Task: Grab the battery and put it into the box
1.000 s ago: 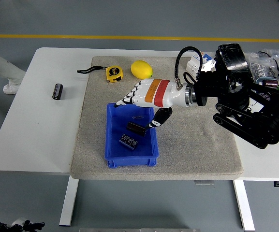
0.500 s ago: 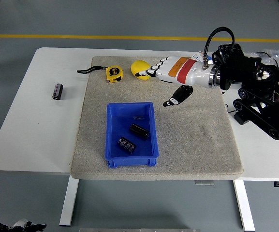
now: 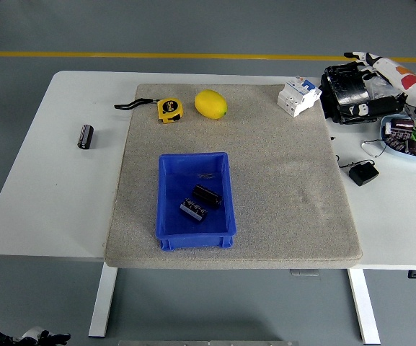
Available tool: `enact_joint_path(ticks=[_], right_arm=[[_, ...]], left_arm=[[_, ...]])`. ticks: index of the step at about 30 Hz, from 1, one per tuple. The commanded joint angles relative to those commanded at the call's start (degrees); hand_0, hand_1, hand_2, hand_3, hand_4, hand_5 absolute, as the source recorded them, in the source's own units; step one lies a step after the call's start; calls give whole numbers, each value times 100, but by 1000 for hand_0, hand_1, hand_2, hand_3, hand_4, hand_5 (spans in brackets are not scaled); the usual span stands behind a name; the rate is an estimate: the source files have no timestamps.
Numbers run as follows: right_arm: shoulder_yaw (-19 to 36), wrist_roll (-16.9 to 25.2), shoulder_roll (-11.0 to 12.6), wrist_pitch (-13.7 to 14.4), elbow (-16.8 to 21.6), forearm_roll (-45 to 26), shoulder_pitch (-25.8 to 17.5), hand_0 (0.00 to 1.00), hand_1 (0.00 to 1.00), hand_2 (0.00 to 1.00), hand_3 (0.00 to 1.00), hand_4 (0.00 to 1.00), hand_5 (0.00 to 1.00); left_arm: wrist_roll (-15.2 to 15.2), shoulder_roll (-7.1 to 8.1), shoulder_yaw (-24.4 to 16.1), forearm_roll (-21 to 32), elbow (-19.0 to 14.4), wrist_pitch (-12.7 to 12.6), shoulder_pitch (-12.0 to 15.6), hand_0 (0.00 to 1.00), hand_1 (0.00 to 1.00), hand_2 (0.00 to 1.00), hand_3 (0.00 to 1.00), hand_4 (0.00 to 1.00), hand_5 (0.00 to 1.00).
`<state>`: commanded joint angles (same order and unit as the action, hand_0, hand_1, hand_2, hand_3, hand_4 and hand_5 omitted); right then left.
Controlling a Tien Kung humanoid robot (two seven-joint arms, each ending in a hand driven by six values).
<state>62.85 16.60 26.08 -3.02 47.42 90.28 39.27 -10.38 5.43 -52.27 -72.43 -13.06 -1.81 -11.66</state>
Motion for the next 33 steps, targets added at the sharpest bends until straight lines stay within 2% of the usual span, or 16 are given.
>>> enact_joint_path(ticks=[3,5,6,11,12,17,18,23,24,29,33], right_arm=[[549,-181,36,25,175,-745,-537,791,781,836,931,998,455],[978,-351,-91,-30,367,-1229,-884,791,781,836,931,998,455],[1171,-403,-156,-51,446,-1452,-1018,812,798,841,894,998,560],[2127,-643,-511,-237,1004,-2644,-1711,812,798,841,894,998,560],[2276,-694,-577,-291,1170,-2905,-1891,817,807,845,883,998,707],[2662,-822,-776,-426,1713,-4094,-2530,817,807,845,883,998,707],[2750,-843,-828,-438,1815,-4326,-2670,831,812,845,881,998,815],[3050,-919,-1016,-532,2226,-4375,-3222,831,812,845,881,998,815],[3134,-966,-1087,-572,2353,-4338,-3372,838,816,850,889,998,844],[3453,-1076,-1373,-642,2851,-4296,-3954,838,816,850,889,998,844],[3526,-1083,-1416,-733,3150,-4304,-4298,836,816,850,895,998,866]], left_arm=[[5,-8,-13,1,4,-2,40,768,716,707,559,604,505],[-7,-22,-73,-121,5,15,85,768,716,707,559,604,505],[-13,-30,-100,-167,5,18,102,768,716,707,559,604,506],[-50,-58,-239,-409,-1,46,158,768,716,707,559,604,506],[-53,-53,-264,-469,-3,69,169,767,717,707,558,603,505],[-61,-50,-334,-594,-4,109,202,767,717,707,558,603,505],[-59,-50,-341,-601,-3,109,208,767,715,707,559,603,507],[-58,-54,-403,-699,3,117,216,767,715,707,559,603,507],[-56,-56,-426,-739,7,121,214,767,716,706,559,604,506],[-37,-70,-473,-787,28,106,222,767,716,706,559,604,506],[-19,-75,-484,-800,35,73,216,766,716,706,559,604,507]])
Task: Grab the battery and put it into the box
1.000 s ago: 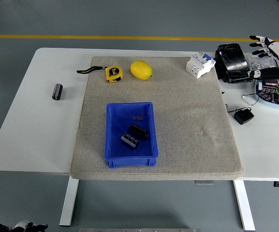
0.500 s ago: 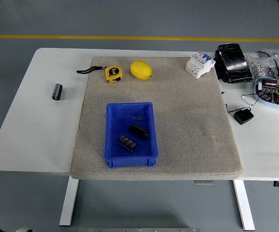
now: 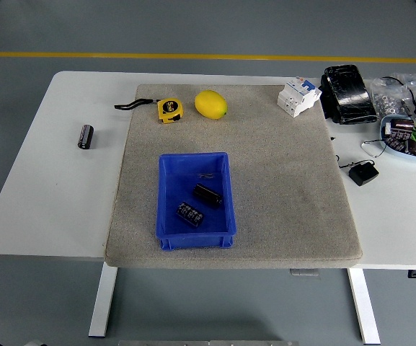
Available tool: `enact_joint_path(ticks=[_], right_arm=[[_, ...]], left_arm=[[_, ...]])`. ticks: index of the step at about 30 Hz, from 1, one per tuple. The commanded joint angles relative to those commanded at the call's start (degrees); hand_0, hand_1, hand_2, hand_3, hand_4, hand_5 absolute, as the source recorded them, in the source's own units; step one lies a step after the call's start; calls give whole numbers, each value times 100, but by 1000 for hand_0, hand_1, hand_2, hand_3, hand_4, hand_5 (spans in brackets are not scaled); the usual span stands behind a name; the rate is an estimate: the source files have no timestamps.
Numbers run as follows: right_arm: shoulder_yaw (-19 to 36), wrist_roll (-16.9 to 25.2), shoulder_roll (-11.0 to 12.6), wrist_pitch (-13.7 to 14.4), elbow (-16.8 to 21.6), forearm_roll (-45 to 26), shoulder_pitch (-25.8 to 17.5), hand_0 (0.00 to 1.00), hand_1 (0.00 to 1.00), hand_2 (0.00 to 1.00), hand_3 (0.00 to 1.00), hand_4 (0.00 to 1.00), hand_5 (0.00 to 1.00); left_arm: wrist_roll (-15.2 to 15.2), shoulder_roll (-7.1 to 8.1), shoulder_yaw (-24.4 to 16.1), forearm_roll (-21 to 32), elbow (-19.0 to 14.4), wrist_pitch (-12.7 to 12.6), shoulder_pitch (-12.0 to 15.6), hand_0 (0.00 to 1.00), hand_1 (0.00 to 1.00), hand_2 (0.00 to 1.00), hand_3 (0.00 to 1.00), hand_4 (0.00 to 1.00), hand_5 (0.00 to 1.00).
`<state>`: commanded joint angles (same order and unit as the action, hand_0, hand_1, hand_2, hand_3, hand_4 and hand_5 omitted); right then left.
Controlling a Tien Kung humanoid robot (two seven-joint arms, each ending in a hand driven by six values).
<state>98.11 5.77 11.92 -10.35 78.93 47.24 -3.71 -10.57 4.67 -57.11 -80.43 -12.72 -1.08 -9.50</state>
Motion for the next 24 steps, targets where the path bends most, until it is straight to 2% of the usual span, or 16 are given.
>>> enact_joint_path(ticks=[6,16,24], right_arm=[[-198,52,111,-179,501,20,-468,849,825,866,909,998,880],[-431,47,52,-84,1112,-12,-940,853,834,881,910,998,897],[-482,94,117,-21,1225,95,-1049,870,841,888,912,998,897]], left_arm=[[49,-3,-90,-88,43,-16,14,765,716,707,560,605,509],[107,-82,-295,-279,112,-108,41,763,717,711,559,603,507],[112,-111,-354,-318,132,-116,77,763,717,709,559,602,505]])
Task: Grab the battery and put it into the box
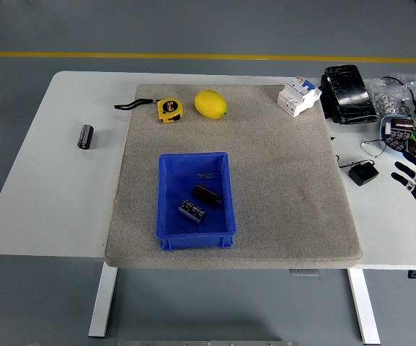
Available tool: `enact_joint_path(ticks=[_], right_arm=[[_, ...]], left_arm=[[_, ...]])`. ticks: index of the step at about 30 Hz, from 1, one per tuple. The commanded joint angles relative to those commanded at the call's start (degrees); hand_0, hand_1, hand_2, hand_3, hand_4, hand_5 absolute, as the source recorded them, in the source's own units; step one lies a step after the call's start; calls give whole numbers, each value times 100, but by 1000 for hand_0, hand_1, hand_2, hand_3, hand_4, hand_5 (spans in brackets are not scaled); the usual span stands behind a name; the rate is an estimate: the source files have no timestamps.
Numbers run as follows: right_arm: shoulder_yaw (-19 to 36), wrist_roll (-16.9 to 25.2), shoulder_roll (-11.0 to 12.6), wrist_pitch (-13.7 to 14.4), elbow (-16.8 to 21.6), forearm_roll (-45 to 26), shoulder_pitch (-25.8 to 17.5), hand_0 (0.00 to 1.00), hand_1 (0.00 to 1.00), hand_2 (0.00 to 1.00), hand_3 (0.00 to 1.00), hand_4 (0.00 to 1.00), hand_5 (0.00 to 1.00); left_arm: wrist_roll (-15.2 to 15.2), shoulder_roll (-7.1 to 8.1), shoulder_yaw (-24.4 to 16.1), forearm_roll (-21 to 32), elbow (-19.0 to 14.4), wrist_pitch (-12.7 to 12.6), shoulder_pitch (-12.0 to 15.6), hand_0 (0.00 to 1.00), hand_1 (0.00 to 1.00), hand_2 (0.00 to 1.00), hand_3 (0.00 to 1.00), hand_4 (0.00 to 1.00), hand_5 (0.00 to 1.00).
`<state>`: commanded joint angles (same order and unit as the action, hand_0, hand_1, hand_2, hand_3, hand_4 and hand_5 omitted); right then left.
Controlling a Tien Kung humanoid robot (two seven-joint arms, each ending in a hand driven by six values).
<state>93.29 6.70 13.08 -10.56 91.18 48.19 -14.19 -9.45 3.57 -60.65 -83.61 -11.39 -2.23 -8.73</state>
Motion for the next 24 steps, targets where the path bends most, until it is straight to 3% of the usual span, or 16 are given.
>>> enact_joint_path(ticks=[8,24], right_arm=[[-177,5,33,165,73,-94,-6,874,841,886,911,998,899],[-240,-28,95,107,165,-116,1,875,844,876,894,998,898]], left_arm=[[-30,-31,-44,-94,10,38,17,763,716,708,558,600,504],[-13,-48,136,149,14,23,45,761,729,711,558,600,501]])
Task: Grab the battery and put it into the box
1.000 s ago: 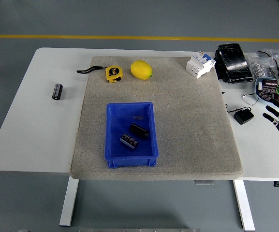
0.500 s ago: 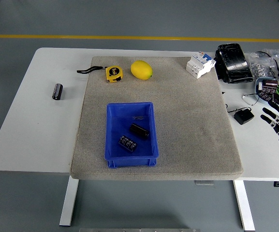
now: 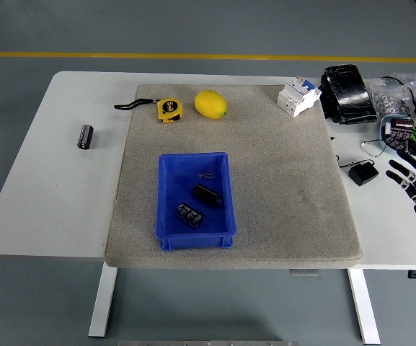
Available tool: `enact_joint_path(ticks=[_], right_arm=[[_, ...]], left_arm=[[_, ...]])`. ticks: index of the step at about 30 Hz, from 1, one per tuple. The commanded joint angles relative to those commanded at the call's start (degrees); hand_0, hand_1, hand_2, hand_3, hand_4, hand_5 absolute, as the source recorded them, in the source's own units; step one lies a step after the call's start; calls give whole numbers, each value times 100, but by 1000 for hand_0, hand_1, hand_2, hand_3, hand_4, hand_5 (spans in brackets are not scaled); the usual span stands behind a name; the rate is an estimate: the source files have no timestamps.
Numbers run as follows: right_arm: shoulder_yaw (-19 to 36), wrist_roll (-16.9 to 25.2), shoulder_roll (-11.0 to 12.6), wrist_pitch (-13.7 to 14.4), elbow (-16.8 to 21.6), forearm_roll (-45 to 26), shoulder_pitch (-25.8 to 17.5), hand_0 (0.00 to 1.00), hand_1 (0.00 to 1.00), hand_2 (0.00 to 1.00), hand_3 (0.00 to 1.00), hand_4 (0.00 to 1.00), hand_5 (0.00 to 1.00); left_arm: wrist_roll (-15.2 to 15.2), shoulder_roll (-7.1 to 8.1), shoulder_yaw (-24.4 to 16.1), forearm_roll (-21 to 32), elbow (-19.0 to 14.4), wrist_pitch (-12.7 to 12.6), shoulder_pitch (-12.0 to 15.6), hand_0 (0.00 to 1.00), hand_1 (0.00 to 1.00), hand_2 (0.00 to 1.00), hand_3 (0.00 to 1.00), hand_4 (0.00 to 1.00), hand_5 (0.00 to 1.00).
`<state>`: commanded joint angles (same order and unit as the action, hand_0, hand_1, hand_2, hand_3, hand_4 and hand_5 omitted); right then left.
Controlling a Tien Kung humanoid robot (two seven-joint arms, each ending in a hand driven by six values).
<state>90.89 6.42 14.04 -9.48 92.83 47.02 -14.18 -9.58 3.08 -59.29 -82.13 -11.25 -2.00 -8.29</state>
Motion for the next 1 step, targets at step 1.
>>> enact_joint_path(ticks=[1], right_arm=[[-22,-1,-3,0,-4,0,4,875,844,876,894,998,898]], left_arm=[[-3,4,-1,1,-1,1,-1,761,729,711,558,600,501]])
